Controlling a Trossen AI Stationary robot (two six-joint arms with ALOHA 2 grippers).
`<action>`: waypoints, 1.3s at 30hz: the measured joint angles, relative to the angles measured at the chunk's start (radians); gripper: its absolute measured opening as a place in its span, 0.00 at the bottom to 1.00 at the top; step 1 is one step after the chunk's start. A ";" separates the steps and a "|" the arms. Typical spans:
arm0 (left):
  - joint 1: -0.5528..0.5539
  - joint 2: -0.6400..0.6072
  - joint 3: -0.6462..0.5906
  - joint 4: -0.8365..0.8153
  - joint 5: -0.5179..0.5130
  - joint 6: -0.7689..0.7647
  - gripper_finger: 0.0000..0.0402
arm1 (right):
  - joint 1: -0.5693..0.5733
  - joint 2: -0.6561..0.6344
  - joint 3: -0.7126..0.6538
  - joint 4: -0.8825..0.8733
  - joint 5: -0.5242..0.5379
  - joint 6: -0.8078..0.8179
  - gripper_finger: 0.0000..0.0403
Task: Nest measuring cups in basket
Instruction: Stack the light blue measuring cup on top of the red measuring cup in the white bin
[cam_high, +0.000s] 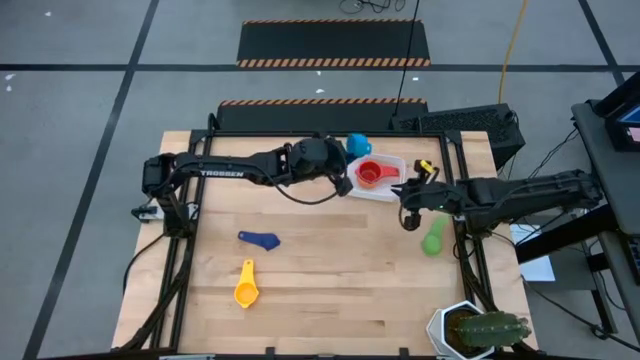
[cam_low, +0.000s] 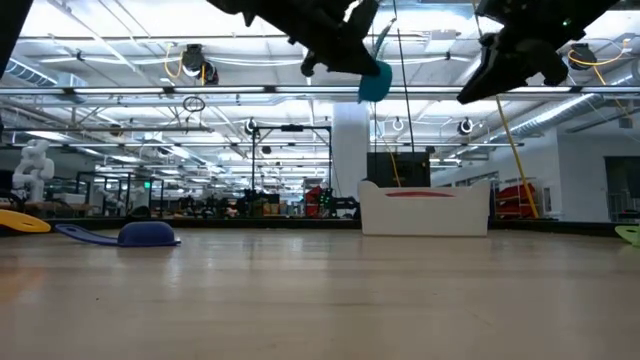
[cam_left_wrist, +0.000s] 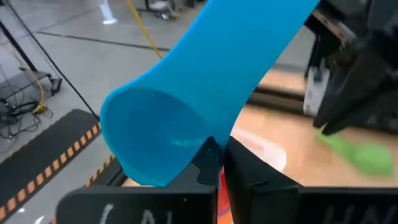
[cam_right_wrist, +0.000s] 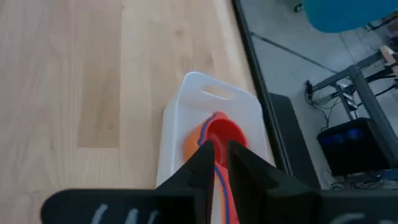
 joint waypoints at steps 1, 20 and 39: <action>0.002 0.017 0.000 0.044 -0.011 -0.013 0.02 | 0.000 -0.014 0.000 -0.004 0.018 0.000 0.08; 0.008 0.368 0.365 -0.144 0.019 -0.065 0.02 | 0.000 -0.118 0.000 -0.056 0.087 0.015 0.08; 0.035 0.429 0.462 -0.373 0.018 -0.168 0.03 | 0.000 -0.148 0.000 -0.113 0.088 0.015 0.08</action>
